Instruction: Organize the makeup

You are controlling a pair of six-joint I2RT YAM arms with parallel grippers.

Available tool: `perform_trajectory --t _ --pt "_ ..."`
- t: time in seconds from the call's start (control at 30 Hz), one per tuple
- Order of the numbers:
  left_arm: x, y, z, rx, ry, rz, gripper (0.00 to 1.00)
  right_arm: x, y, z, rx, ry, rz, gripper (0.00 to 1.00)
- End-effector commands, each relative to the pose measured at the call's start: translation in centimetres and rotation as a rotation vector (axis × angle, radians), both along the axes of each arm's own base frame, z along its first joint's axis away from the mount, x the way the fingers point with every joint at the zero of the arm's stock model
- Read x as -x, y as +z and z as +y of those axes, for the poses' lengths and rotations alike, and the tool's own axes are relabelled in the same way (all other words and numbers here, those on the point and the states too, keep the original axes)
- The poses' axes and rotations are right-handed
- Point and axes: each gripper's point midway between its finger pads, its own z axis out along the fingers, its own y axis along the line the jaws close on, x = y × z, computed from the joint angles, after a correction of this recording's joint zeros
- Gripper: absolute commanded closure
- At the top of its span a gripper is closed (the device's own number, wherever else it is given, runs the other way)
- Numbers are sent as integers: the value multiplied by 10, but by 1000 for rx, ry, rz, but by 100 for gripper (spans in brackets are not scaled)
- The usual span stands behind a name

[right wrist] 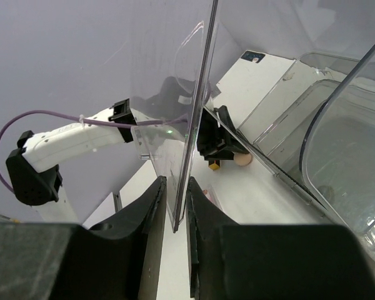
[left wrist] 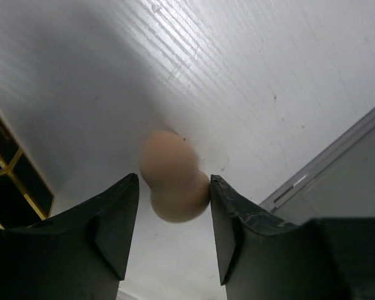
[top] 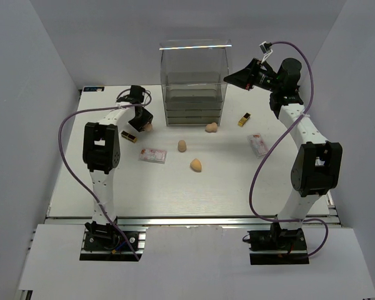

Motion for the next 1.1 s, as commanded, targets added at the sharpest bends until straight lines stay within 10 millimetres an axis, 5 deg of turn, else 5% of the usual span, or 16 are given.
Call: perform_trajectory --t 0.0,0.2,0.33,0.4,0.43,0.5,0.57,0.6,0.67,0.7,0.77,0.9,1.07 --pt "-10 10 0 -3 -9 -22 42 2 26 -5 -1 -7 -147 79" --pt "0 4 -3 31 -18 -30 77 2 25 -6 -1 -12 -144 79" --pt "9 23 -8 85 -14 -95 94 3 26 -6 -1 -12 -144 79" --pt "8 59 -15 140 -24 -211 97 3 27 -6 0 -13 -148 79" --pt "26 49 -21 186 -32 -193 97 2 27 -6 0 -15 -149 79" --pt "29 92 -37 285 -84 -352 97 2 25 -6 -1 -18 -142 79" --pt "60 81 -54 379 -147 -328 97 1 24 -6 -5 -20 -136 79" --pt "62 104 -63 419 -192 -412 97 1 23 -6 -4 -20 -135 79" --pt "90 97 -84 495 -274 -403 97 2 23 -6 -4 -19 -136 79" --pt "93 124 -100 535 -339 -506 96 1 22 -6 -4 -19 -133 79" --pt "109 126 -116 571 -400 -534 95 2 22 -6 -2 -19 -136 79" --pt "112 173 -152 704 -492 -768 93 2 21 -6 -2 -22 -133 79" --pt "91 198 -181 732 -529 -906 91 4 21 -6 -2 -17 -130 79"
